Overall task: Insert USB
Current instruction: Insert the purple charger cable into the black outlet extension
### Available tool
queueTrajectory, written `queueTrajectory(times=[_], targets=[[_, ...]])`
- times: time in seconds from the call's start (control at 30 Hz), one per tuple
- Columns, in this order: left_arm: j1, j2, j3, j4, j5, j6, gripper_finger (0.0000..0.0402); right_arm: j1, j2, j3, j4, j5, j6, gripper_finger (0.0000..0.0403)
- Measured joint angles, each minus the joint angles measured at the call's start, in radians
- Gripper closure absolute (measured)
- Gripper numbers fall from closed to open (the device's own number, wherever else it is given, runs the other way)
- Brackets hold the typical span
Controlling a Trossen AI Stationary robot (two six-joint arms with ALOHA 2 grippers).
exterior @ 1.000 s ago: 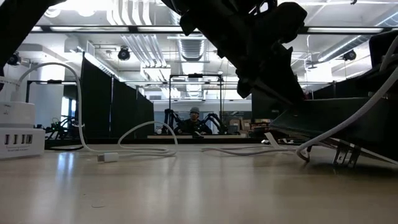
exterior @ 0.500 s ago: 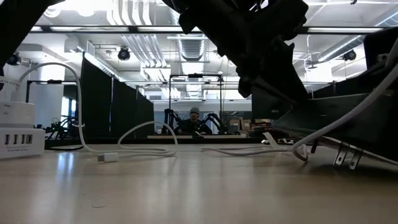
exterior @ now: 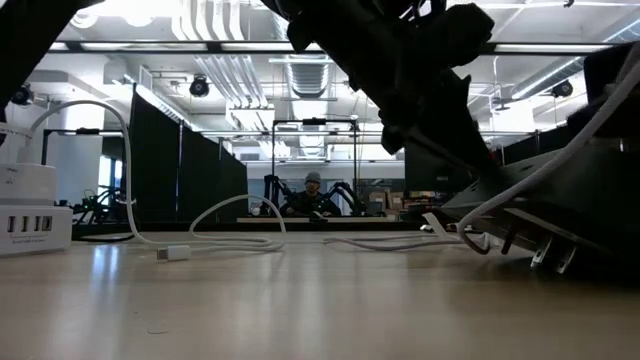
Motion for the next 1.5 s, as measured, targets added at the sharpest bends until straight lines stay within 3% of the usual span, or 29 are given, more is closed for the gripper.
queueTrajectory(times=[0.47, 0.67, 0.77, 0.87, 0.97, 1.2, 1.33, 1.5], targets=[[-0.045, -0.078, 0.000, -0.052, -0.042, 0.007, 0.0402, 0.000, -0.001, 0.056, 0.005, -0.019, 0.004, 0.0386], [-0.117, -0.081, 0.000, -0.124, -0.042, -0.059, 0.0402, 0.000, -0.001, 0.108, 0.005, -0.291, -0.003, 0.0386], [-0.169, -0.082, 0.000, -0.131, -0.042, -0.089, 0.0402, -0.001, -0.001, 0.146, 0.003, -0.344, -0.050, 0.0386], [-0.225, -0.082, 0.000, -0.122, -0.041, -0.104, 0.0402, -0.005, -0.001, 0.188, -0.027, -0.319, -0.113, 0.0386], [-0.280, -0.082, 0.000, -0.086, -0.047, -0.103, 0.0402, -0.006, -0.001, 0.227, -0.077, -0.220, -0.144, 0.0386], [-0.355, -0.077, 0.000, 0.031, -0.237, -0.034, 0.0398, -0.008, -0.001, 0.265, -0.070, -0.182, -0.178, 0.0386], [-0.357, -0.076, 0.000, 0.061, -0.287, -0.021, 0.0371, -0.008, -0.002, 0.283, -0.070, -0.129, -0.188, 0.0386], [-0.350, -0.074, 0.000, 0.062, -0.287, -0.021, 0.0304, -0.011, -0.007, 0.300, -0.069, -0.108, -0.233, 0.0386]])
